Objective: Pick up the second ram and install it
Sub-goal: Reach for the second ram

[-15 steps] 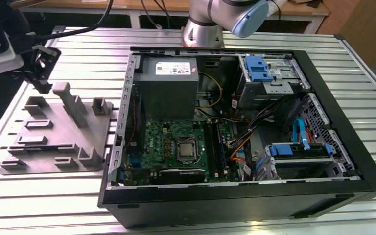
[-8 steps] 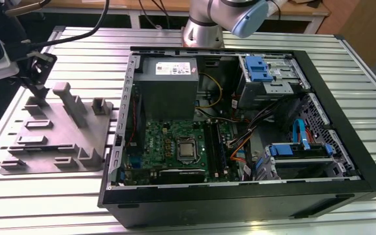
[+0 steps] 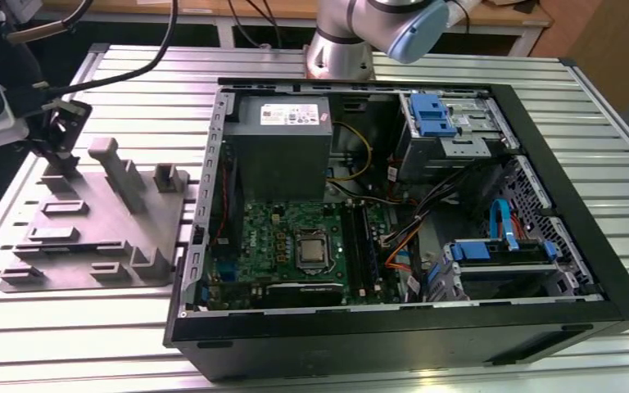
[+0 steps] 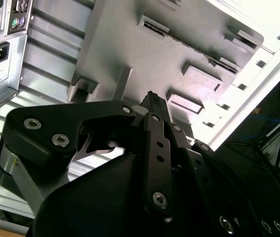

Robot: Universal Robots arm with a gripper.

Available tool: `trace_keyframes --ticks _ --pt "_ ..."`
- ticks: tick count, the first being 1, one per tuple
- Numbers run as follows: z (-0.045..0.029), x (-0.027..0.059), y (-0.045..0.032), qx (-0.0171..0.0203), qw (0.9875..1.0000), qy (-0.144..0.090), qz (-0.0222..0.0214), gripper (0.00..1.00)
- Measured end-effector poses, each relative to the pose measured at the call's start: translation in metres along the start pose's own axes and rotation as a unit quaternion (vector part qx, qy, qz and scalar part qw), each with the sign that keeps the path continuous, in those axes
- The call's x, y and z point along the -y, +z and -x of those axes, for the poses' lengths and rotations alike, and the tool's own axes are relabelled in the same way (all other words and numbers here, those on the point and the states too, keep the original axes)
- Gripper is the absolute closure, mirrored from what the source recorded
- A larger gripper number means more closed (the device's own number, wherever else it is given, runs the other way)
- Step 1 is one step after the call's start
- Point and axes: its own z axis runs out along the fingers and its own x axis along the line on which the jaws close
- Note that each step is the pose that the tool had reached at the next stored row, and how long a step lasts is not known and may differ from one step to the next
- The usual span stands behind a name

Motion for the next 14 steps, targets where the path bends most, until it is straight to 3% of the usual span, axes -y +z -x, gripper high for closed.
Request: trace_keyframes --ticks 14 --pt "-0.0134 0.0079 0.0194 0.0 1.0 0.0 0.0001 0.9"
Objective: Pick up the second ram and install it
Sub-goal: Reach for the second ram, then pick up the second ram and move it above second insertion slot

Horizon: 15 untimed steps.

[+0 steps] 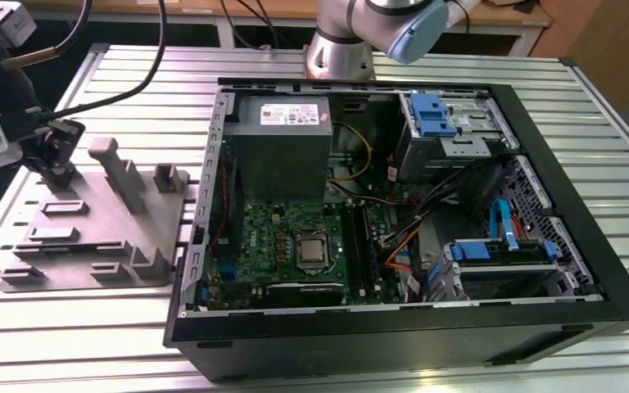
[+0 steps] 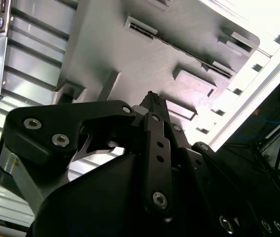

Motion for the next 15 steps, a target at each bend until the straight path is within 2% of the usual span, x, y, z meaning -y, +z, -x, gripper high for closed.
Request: trace_keyframes --ticks 9,15 --pt "-0.0055 0.0062 0.0099 -0.0001 1.0 0.0 0.0 0.9" --pt "-0.0059 0.0065 0.0108 -0.0001 1.0 0.0 -0.0001 0.9"
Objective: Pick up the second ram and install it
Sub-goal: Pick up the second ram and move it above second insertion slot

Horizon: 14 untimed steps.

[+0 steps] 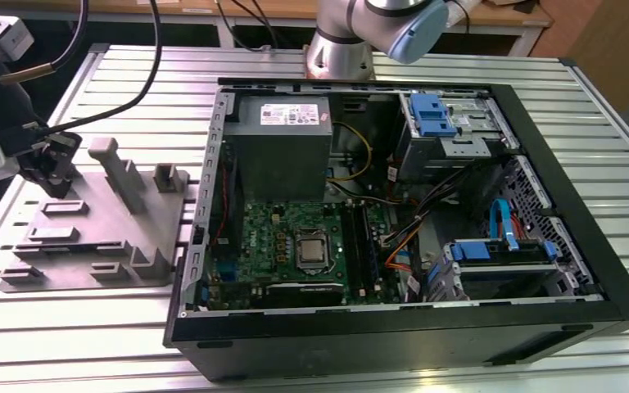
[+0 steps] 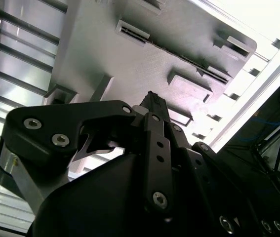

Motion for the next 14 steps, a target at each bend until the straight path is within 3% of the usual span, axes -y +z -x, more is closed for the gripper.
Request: trace_keyframes --ticks 10,14 --pt "0.0 0.0 0.0003 0.0 1.0 -0.002 0.0001 0.9" --pt "0.0 0.0 0.0012 -0.0014 0.9995 -0.032 0.0008 0.9"
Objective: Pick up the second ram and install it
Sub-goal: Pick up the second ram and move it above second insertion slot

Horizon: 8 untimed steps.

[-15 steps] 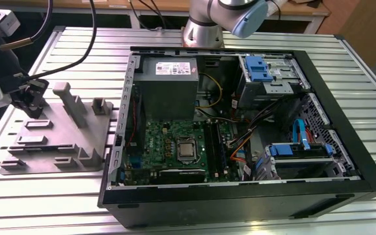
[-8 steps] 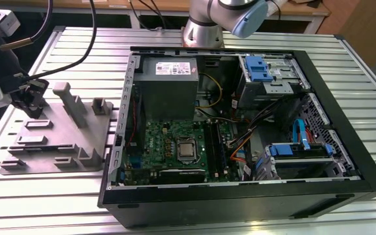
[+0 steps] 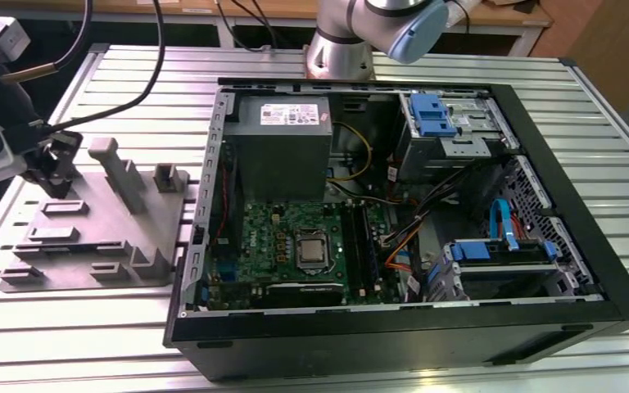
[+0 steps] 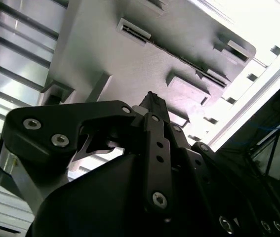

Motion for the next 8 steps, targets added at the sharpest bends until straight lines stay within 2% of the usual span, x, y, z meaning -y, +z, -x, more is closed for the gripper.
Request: trace_keyframes --ticks 4,8 --pt "0.0 0.0001 0.0013 -0.0017 0.9993 -0.037 0.0008 0.9" --pt "0.0 0.0001 0.0027 -0.0032 0.9974 -0.073 0.0017 0.9"
